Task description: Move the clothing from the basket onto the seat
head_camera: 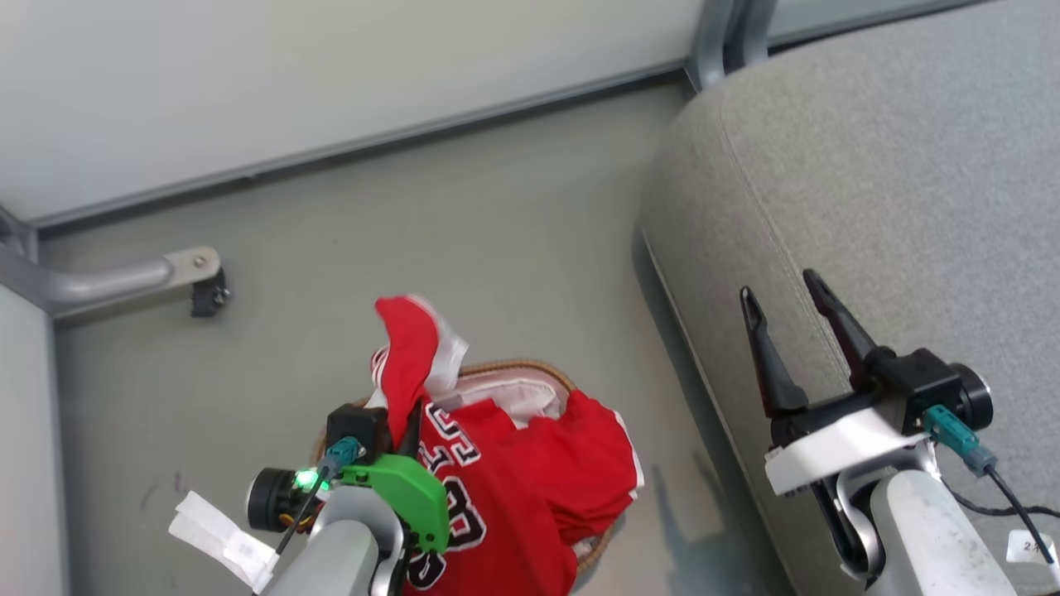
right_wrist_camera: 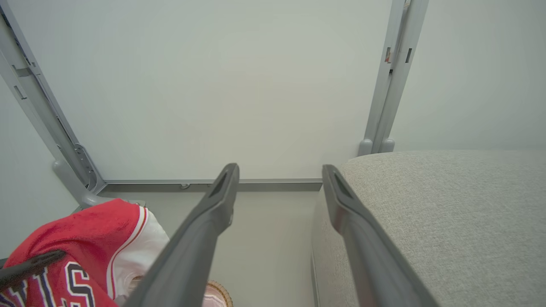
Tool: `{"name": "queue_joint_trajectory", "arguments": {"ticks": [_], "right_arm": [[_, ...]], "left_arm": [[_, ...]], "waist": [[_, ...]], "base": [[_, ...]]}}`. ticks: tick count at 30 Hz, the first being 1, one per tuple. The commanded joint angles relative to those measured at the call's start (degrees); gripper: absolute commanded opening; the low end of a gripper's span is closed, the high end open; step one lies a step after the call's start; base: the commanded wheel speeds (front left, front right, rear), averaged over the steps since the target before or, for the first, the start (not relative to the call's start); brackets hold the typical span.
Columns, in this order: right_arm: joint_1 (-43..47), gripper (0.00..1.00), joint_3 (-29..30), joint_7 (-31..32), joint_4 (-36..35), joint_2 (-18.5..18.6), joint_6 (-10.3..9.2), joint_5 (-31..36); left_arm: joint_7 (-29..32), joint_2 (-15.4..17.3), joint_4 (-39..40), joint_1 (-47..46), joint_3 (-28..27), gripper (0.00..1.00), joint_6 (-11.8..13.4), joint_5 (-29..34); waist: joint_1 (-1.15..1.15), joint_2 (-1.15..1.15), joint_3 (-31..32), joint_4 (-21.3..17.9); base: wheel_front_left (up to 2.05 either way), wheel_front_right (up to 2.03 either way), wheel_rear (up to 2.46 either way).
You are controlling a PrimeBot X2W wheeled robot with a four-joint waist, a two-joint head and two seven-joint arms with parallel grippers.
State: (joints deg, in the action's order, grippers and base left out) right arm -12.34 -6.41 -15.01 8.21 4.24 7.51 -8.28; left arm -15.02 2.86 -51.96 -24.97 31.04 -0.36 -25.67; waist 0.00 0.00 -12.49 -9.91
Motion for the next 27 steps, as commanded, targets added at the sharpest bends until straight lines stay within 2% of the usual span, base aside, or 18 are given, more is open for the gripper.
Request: {"name": "queue_joint_trajectory", "arguments": {"ticks": [1, 5, 17, 27], "right_arm": [[1.48, 1.00, -0.14, -0.26, 0.40, 0.37, -0.04, 0.21], [2.67, 1.00, -0.38, -0.26, 0.83, 0.43, -0.04, 0.25], [6.03, 1.00, -1.72, -0.26, 1.40, 0.55, -0.04, 0.18], [8.05, 1.00, -4.31, -0.26, 2.61, 1.18, -0.04, 0.07]], "left_arm": [[-0.18, 0.11, 2.27, 1.79, -0.46, 0.00, 0.59, -0.23], [-0.20, 0.10, 9.42, 2.71, -1.86, 0.00, 1.43, 0.98], [-0.15, 0.12, 27.43, 3.66, -4.22, 0.00, 1.24, 2.15], [-0.15, 0.12, 31.77, 2.56, -2.84, 0.00, 1.06, 1.34]], "waist": [[0.00, 0.00, 5.27, 3.25], [0.00, 0.00, 7.43, 3.85], [0.00, 0.00, 11.43, 4.13], [0.00, 0.00, 12.81, 4.65]], "base": [[0.00, 0.00, 0.00], [0.00, 0.00, 0.00], [0.00, 0.00, 0.00], [0.00, 0.00, 0.00]]}}
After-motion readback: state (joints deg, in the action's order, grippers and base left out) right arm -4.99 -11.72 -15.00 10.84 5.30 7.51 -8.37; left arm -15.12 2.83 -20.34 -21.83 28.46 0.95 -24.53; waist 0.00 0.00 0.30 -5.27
